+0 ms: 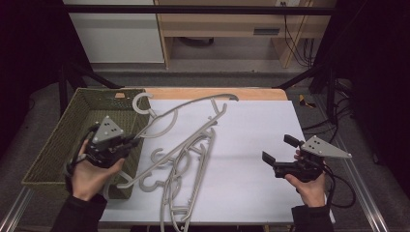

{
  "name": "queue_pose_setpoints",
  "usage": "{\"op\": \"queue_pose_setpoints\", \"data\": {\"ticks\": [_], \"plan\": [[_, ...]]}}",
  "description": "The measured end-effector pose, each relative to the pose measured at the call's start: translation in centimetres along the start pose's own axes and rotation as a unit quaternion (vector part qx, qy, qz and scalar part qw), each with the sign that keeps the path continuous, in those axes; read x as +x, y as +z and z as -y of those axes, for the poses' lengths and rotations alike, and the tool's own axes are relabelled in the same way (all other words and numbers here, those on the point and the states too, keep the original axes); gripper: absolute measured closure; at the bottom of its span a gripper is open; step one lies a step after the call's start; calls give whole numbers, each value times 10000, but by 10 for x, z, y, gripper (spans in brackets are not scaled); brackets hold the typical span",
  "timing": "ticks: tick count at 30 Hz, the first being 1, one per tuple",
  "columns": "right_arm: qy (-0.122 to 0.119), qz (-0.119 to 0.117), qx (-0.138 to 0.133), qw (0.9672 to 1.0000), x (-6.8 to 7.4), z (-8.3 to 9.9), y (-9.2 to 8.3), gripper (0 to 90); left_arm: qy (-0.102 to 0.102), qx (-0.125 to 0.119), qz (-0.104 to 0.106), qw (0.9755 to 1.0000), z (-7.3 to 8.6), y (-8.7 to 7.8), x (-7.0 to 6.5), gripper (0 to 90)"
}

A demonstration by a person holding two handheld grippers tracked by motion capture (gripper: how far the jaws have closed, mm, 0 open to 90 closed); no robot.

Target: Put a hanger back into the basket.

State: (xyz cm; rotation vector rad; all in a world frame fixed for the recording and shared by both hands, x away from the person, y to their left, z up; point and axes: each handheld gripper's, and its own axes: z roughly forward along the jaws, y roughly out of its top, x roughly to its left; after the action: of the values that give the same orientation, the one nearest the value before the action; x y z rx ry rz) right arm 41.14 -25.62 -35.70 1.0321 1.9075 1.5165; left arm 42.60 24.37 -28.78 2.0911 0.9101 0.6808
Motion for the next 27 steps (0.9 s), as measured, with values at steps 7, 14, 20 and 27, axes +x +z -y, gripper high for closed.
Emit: {"op": "queue_pose_setpoints", "data": {"ticks": [7,14,20,27], "plan": [[-11,-13,22,10000,0,0,1,28,-105,38,-383,9992,-6,-11,34,819],[-5,-10,49,10000,0,1,1,27,-208,-5,-604,9980,-9,-17,63,819],[13,43,39,10000,-2,1,1,22,-264,-14,-732,9970,-7,-18,93,818],[29,33,57,10000,-2,2,2,22,-359,140,-1008,9942,8,-13,123,818]]}}
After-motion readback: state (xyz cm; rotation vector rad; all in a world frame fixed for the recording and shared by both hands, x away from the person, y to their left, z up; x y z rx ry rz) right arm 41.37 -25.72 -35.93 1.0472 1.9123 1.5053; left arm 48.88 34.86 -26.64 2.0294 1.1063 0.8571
